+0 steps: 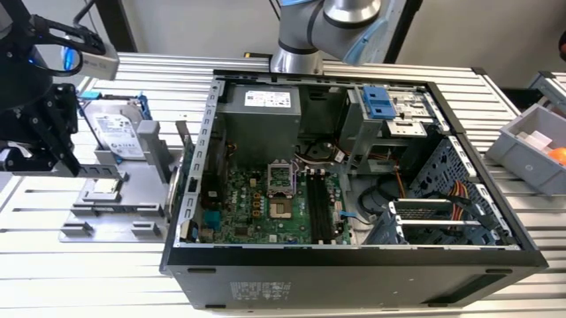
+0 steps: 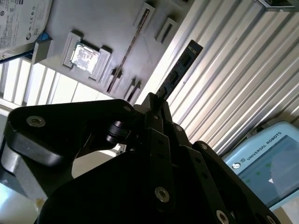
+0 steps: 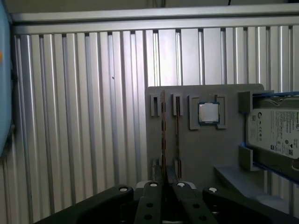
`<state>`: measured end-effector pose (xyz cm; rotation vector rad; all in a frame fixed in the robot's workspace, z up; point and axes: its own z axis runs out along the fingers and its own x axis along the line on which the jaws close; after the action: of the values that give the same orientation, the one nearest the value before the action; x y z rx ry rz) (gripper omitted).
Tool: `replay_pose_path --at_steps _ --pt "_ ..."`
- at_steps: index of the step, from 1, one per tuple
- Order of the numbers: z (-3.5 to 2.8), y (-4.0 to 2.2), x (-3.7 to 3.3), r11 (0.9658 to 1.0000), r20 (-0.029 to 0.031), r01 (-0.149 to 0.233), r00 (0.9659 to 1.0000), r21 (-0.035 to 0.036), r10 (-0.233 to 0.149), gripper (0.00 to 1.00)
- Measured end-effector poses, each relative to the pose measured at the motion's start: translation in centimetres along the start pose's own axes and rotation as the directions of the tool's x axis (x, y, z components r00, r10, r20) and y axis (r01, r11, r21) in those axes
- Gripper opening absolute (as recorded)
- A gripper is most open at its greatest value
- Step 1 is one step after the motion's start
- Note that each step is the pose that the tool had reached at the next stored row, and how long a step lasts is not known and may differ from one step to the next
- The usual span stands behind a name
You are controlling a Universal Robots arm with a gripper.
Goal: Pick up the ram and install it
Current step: 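Pick up the ram and move it above insertion slot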
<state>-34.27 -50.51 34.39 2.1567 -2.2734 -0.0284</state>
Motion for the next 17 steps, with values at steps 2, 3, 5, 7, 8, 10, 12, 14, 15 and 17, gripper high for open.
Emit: replay_pose_path --at_steps 2,3,5,7,8,10,12,14,15,17 --pt "-0.22 0.0 0.0 1.0 -0.0001 0.0 1.0 0.0001 0.0 0.0" --pt "-0.34 0.01 -0.01 1.0 -0.0003 0.0 1.0 -0.0001 0.0 0.0" --pt "-0.52 0.01 -0.01 1.0 -0.0001 0.0 1.0 0.0 0.0 0.0" --pt "-0.72 0.02 -0.01 1.0 -0.0001 0.0 1.0 0.0001 0.0 0.0" --pt "-0.83 0.02 -0.01 1.0 -0.0001 0.0 1.0 0.0 0.0 0.0" --pt "-1.03 0.02 -0.01 1.0 -0.0001 0.0 1.0 0.0 0.0 0.0" --pt "-1.19 0.02 -0.02 1.0 -0.0001 0.0 1.0 0.0 0.0 0.0" --pt "-1.36 0.03 -0.02 1.0 -0.0002 0.0 1.0 0.0 0.0 0.0" --pt "-1.44 0.03 -0.03 1.0 -0.0003 0.0 1.0 0.0 0.0 0.0" --pt "-1.58 0.03 -0.04 1.0 -0.0004 0.0 1.0 0.0 0.0 0.0"
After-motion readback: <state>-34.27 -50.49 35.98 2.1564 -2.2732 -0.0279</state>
